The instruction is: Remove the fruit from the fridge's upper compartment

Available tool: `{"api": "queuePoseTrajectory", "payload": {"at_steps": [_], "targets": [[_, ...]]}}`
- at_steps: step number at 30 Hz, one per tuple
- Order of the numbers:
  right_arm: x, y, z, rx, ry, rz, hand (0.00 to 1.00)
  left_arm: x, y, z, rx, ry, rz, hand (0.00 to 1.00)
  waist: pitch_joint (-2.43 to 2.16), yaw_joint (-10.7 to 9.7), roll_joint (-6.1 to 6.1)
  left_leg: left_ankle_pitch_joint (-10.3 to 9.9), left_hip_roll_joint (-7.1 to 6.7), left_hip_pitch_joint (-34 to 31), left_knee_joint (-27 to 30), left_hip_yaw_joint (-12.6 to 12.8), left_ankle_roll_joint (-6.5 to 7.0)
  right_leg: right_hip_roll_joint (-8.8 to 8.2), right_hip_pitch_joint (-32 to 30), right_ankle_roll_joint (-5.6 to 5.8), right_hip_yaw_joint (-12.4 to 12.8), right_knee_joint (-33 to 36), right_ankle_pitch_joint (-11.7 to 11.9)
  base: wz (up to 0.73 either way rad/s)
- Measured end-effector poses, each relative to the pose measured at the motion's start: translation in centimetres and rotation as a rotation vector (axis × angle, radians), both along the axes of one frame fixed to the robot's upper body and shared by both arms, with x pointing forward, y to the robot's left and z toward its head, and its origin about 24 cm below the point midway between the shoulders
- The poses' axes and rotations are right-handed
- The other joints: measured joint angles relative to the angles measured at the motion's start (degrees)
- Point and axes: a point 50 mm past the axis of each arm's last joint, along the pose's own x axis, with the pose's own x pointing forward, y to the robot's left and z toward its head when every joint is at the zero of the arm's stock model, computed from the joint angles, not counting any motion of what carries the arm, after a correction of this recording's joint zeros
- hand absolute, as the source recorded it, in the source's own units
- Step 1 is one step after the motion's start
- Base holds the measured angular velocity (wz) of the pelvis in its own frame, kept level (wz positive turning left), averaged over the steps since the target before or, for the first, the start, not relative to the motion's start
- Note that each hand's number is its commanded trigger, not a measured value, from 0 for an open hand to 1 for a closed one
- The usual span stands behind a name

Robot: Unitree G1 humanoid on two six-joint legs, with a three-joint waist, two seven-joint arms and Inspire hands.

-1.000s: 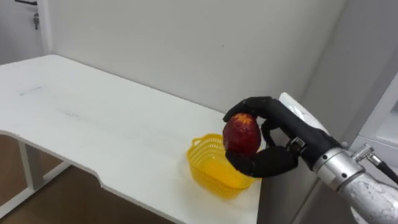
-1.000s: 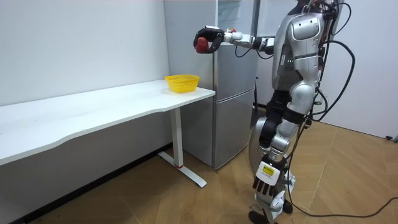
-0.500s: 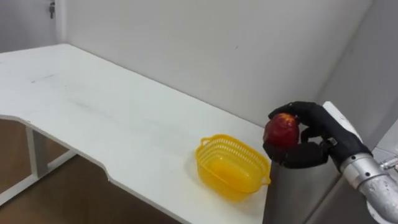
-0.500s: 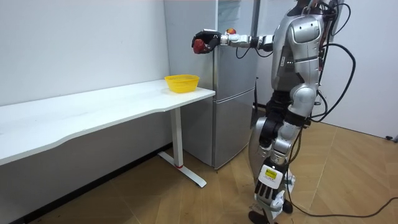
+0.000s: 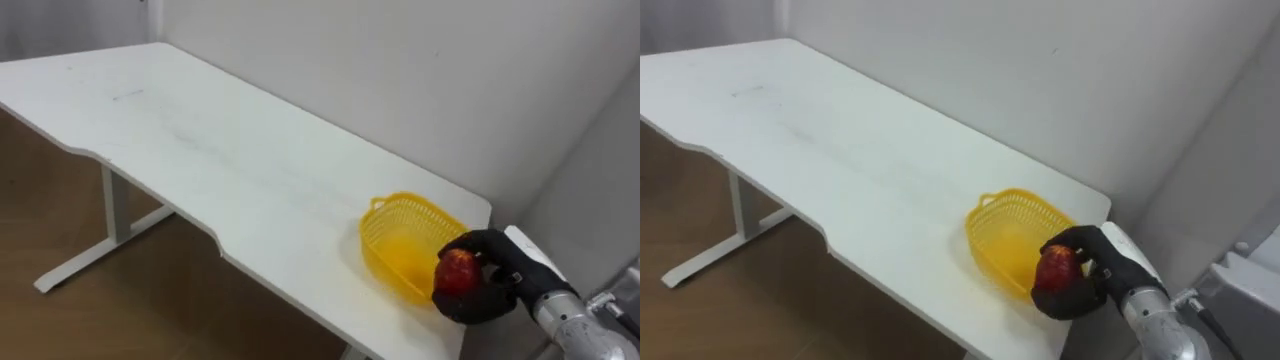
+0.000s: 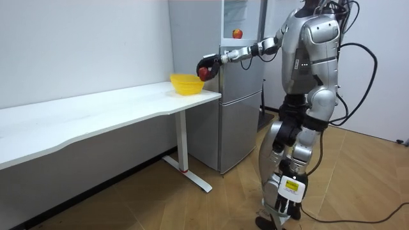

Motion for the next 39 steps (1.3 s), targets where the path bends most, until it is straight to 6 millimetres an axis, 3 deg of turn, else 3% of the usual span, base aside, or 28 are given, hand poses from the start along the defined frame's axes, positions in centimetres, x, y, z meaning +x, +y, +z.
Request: {"api": "queuePoseTrajectory", "payload": {"at_steps": [11, 23, 24, 25, 32, 39], "targets": [[1.7, 0.0, 1.2, -0.011, -0.098, -0.131, 1.0, 3.0, -0.8, 0.1, 0.008, -0.07, -0.057, 0.0, 0.4, 2.4, -0.33, 0.3, 0.26, -5.6, 0.8, 0.4, -0.27, 0.15, -5.8, -0.24, 0.1, 0.9, 0.2, -0.01], [3.1, -0.1, 3.7, -0.031, -0.215, -0.217, 1.0, 3.5, -1.0, 0.1, 0.019, -0.085, -0.049, 0.0, 0.72, 2.2, -0.46, 1.1, 0.49, -7.7, 0.7, 0.1, -0.84, 0.11, -7.6, -0.77, -1.5, 0.9, 0.5, 0.03], [3.2, 0.0, 3.9, -0.031, -0.221, -0.216, 0.56, 3.6, -1.0, 0.1, 0.021, -0.09, -0.05, 0.0, 0.79, 2.2, -0.36, 1.1, 0.51, -7.8, 0.8, 0.1, -0.87, 0.12, -7.6, -0.82, -1.8, 0.9, 0.5, 0.04], [3.3, 0.0, 4.0, -0.03, -0.224, -0.216, 0.0, 3.7, -1.0, 0.1, 0.022, -0.093, -0.051, 0.0, 0.81, 2.1, -0.34, 1.2, 0.52, -7.8, 0.8, 0.1, -0.91, 0.11, -7.6, -0.88, -2.0, 0.9, 0.5, 0.05], [3.3, 0.0, 4.2, -0.024, -0.242, -0.23, 0.0, 3.8, -1.3, 0.0, 0.029, -0.11, -0.052, 0.0, 1.06, 2.2, -0.11, 1.3, 0.57, -7.8, 0.6, 0.4, -0.89, 0.05, -7.7, -1.15, -2.7, 1.0, 0.7, -0.03], [3.7, 0.2, 5.2, -0.014, -0.273, -0.229, 0.0, 3.7, -1.4, 0.0, 0.035, -0.121, -0.052, 0.0, 1.0, 2.0, -0.06, 1.3, 0.94, -7.9, 0.6, 1.2, -0.88, 0.03, -8.7, -1.15, -2.8, 1.9, 0.7, -0.07]]}}
